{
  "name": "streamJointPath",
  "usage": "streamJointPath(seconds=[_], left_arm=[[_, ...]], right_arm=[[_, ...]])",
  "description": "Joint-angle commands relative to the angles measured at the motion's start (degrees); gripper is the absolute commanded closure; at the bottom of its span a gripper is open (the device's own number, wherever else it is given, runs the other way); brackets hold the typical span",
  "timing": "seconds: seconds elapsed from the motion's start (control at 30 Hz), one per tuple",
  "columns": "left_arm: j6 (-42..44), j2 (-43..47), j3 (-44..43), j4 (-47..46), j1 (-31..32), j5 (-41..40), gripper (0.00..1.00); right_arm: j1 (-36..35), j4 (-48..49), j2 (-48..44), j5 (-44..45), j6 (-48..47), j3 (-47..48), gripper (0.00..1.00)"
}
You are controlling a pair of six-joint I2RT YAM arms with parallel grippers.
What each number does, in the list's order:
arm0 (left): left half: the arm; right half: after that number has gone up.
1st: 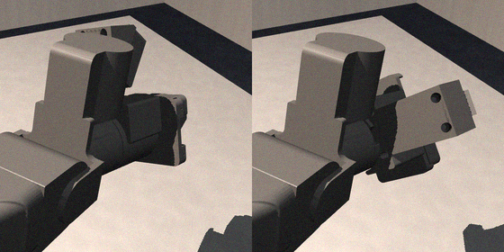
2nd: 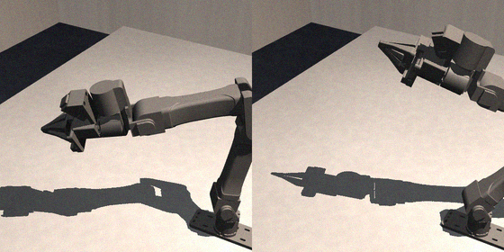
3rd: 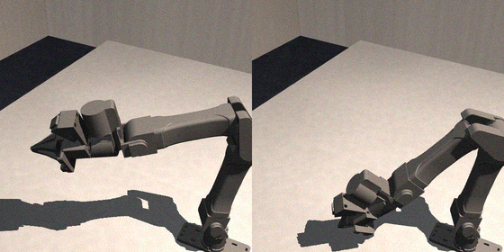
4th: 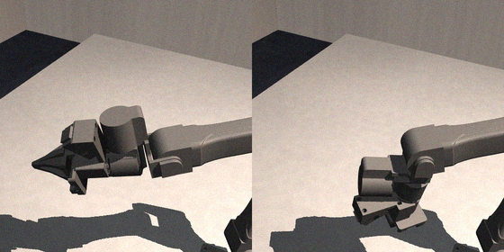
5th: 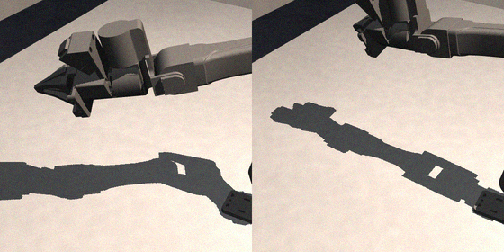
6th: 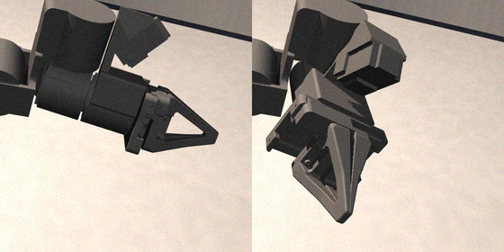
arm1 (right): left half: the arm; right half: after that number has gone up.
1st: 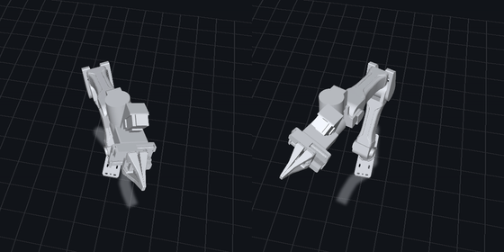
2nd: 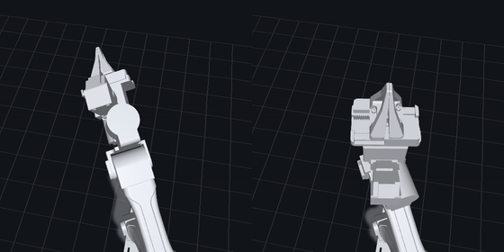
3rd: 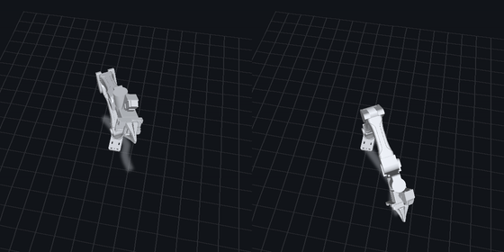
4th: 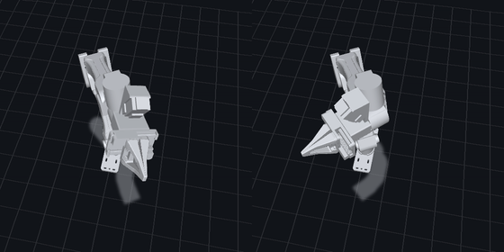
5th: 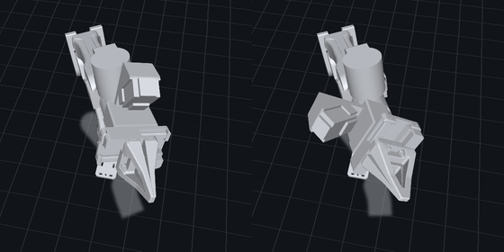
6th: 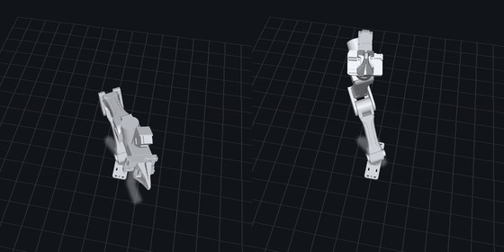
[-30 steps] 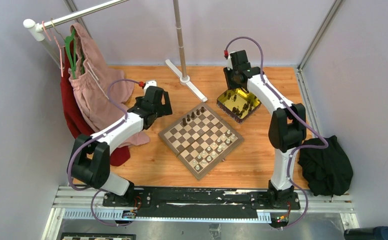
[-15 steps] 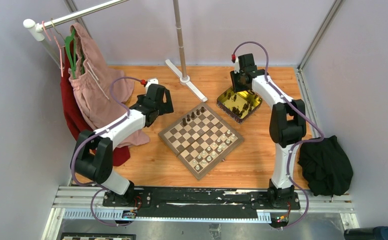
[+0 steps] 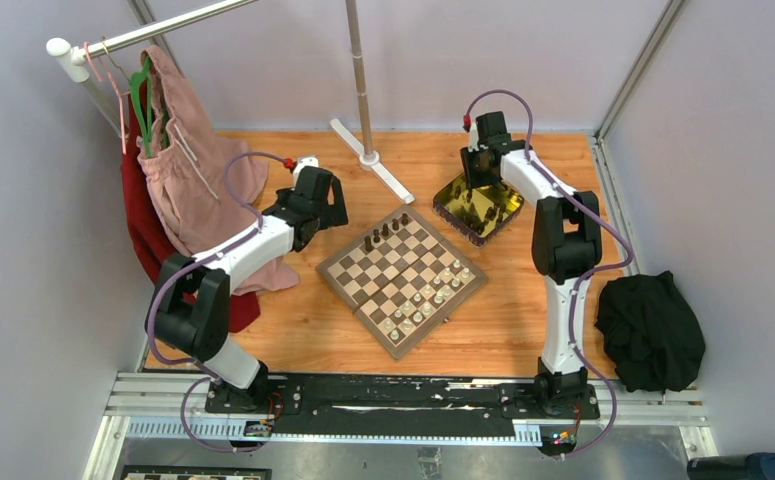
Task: Set up the chess pieces on the board
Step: Pick up the chess piece from the storage box.
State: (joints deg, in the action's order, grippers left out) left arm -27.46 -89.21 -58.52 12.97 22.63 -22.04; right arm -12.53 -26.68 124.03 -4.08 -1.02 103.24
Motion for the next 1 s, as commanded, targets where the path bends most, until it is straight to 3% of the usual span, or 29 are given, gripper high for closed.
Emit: streamJointPath(seconds=[0.0, 0.67, 0.97], left_arm=[[0.1, -0.9, -1.6, 0.3, -0.2, -0.3, 0.00], [0.1, -3.1, -2.9, 0.4, -0.2, -0.4, 0.00], [0.0, -3.4, -2.9, 0.5, -0.2, -0.5, 0.00]], right_arm=[[1.0, -1.2, 1.8, -1.3, 0.7, 2.7, 0.65], [1.6, -1.5, 5.4, -2.9, 1.4, 4.9, 0.65], [1.7, -1.8, 6.3, -3.7, 2.2, 5.4, 0.75]])
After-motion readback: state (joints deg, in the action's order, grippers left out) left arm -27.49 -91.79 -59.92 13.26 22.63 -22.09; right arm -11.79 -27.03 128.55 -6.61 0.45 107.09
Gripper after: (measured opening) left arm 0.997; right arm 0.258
